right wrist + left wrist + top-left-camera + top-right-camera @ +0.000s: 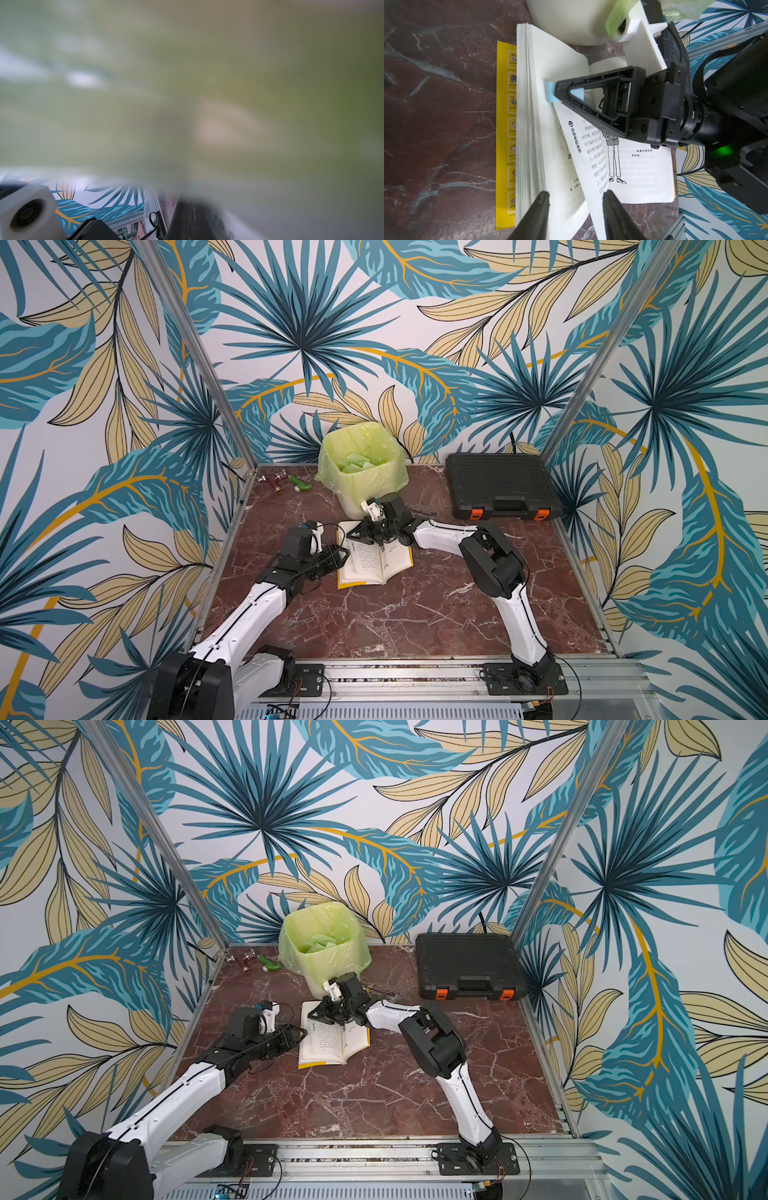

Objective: Peel off the used sticky note
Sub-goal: Turn the page of the book at the center of the board.

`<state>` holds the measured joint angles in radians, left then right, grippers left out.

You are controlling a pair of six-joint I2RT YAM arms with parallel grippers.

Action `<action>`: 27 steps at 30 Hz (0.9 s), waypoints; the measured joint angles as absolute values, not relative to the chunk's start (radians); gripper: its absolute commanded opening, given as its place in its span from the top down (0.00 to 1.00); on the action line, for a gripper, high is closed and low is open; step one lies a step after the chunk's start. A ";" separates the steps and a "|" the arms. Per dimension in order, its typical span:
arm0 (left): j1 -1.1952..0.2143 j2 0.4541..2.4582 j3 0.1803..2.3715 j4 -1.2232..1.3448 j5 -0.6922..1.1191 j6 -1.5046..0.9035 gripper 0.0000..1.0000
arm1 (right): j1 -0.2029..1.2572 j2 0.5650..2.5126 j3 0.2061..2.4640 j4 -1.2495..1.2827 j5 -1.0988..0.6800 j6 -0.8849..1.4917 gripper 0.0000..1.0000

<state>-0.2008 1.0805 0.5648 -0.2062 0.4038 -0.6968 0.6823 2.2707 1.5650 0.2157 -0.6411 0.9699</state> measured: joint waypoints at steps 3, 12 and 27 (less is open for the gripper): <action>-0.201 1.098 0.556 -0.194 0.404 -0.700 0.72 | 0.682 2.271 1.564 0.221 -0.640 0.970 1.00; -0.201 1.196 0.526 -0.115 0.423 -0.726 0.87 | 0.682 2.270 1.564 0.231 -0.640 0.970 1.00; -0.224 1.402 0.572 -0.099 0.398 -0.683 0.89 | 0.682 2.264 1.551 0.235 -0.635 0.970 1.00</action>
